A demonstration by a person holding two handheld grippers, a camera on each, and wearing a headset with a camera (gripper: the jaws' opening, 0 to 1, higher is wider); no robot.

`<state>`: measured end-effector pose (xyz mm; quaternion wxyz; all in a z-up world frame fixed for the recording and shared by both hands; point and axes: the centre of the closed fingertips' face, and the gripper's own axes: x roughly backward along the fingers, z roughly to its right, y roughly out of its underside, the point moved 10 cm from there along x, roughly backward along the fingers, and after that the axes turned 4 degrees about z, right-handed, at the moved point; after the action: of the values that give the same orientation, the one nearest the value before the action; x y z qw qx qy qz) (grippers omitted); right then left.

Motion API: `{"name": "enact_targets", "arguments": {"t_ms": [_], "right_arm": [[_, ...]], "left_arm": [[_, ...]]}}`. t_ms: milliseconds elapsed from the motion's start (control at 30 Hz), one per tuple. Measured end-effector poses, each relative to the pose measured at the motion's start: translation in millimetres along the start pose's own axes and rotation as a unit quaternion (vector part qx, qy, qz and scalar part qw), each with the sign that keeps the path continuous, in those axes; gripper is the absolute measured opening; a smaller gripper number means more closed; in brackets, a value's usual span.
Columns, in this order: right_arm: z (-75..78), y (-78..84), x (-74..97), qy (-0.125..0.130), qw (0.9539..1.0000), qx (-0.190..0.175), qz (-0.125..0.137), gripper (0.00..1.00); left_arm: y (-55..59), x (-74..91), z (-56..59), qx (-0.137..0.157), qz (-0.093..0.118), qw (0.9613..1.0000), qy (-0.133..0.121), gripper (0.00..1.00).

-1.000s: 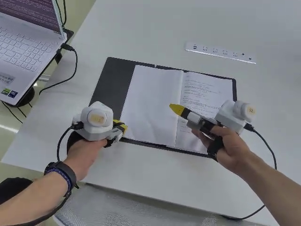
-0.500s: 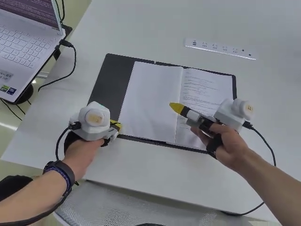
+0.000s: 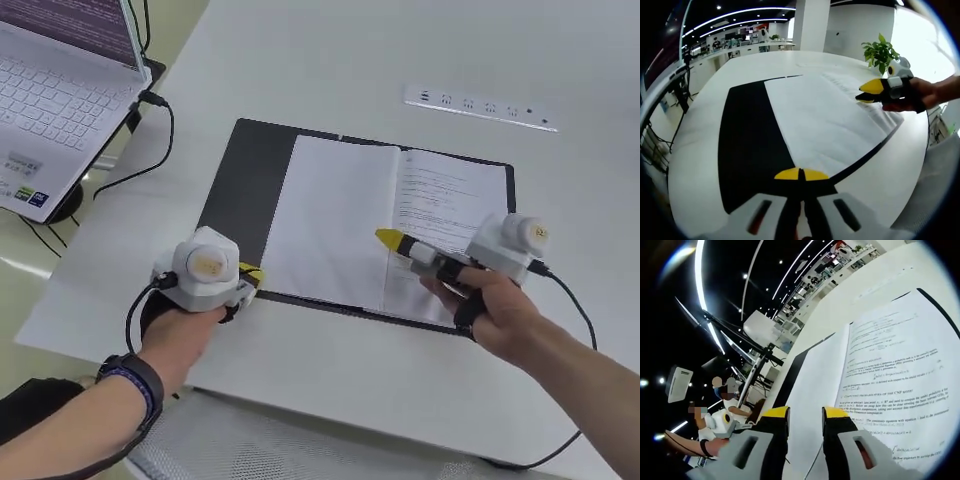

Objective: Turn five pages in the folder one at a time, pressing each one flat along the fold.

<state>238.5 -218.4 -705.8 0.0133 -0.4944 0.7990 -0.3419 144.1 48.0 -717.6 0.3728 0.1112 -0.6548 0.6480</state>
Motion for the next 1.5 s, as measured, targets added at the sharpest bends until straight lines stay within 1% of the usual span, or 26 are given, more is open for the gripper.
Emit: {"name": "enact_targets", "arguments": {"t_ms": [100,133,167,200,333,467,600,667,700,767,800,933,1033,1100,1133,1167,1200,1233,1433,1500], "right_arm": [[2.8,-3.1,-4.8,0.005,0.9999,0.009,0.003,0.18],[3.8,-4.2,-6.4,0.008,0.9998,0.016,0.0,0.16],[5.3,-6.2,-8.6,0.009,0.9994,0.033,-0.006,0.14],[5.4,-7.7,-10.3,0.007,0.9992,0.039,-0.007,0.13],[9.1,-14.6,-18.0,0.004,0.9991,0.041,-0.005,0.11],[12.8,-21.3,-25.0,0.004,0.9989,0.046,0.008,0.07],[18.3,-25.9,-32.7,0.006,0.9991,0.038,0.018,0.04],[21.5,-24.9,-34.7,0.016,0.9992,0.031,0.019,0.0],[23.0,-23.1,-35.2,0.02,0.9992,0.03,0.016,0.0],[21.8,-20.7,-33.5,0.018,0.9993,0.028,0.019,0.0],[21.2,-20.8,-32.8,0.012,0.9995,0.019,0.024,0.0],[19.2,-21.5,-32.4,0.004,0.9997,0.015,0.02,0.0],[18.4,-23.4,-33.1,0.005,0.9994,0.023,0.027,0.0],[18.9,-25.5,-34.5,0.009,0.9992,0.019,0.035,0.0],[20.1,-27.3,-35.7,0.012,0.9991,0.009,0.04,0.0],[20.9,-28.2,-36.2,0.012,0.9991,0.005,0.041,0.0],[29.2,-31.2,-39.8,0.011,0.999,-0.001,0.043,0.0],[34.3,-33.5,-42.2,0.011,0.999,-0.005,0.044,0.0],[31.6,-37.9,-44.6,0.014,0.998,-0.019,0.058,0.0],[40.4,-42.7,-49.7,0.016,0.9975,-0.028,0.063,0.0]], "left_arm": [[-0.1,-1.1,-1.0,-0.004,-0.001,1.0,0.0,0.0],[-0.2,-1.4,-1.3,-0.006,-0.002,1.0,0.0,0.0],[-0.3,-1.7,-0.8,-0.007,-0.003,1.0,-0.001,0.0],[-0.3,-1.9,-0.3,-0.009,-0.004,1.0,-0.003,0.0],[-0.2,-2.6,0.1,-0.012,-0.004,0.9999,-0.008,0.0],[0.5,-3.2,-0.5,-0.011,-0.002,0.9999,-0.01,0.0],[0.2,-4.0,-0.8,-0.014,-0.005,0.9999,-0.009,0.0],[0.1,-4.5,-0.9,-0.015,-0.006,0.9998,-0.01,0.0],[0.0,-4.7,-0.8,-0.013,-0.007,0.9998,-0.011,0.0],[-0.1,-4.7,0.5,-0.013,-0.009,0.9998,-0.014,0.0],[0.0,-4.9,0.7,-0.014,-0.01,0.9997,-0.016,0.0],[0.3,-4.8,1.0,-0.016,-0.009,0.9997,-0.018,0.0],[-0.1,-4.7,0.9,-0.017,-0.01,0.9997,-0.014,0.0],[-0.2,-4.5,1.3,-0.019,-0.011,0.9997,-0.014,0.0],[-0.3,-4.6,1.3,-0.02,-0.011,0.9996,-0.015,0.0],[-0.2,-4.6,1.4,-0.02,-0.01,0.9996,-0.015,0.0],[-0.2,-4.6,1.5,-0.019,-0.01,0.9996,-0.015,0.0],[-0.4,-4.6,1.5,-0.019,-0.011,0.9996,-0.016,0.0],[-0.4,-5.0,1.7,-0.022,-0.01,0.9995,-0.018,0.0],[-0.3,-5.2,1.2,-0.023,-0.01,0.9995,-0.016,0.0]]}}
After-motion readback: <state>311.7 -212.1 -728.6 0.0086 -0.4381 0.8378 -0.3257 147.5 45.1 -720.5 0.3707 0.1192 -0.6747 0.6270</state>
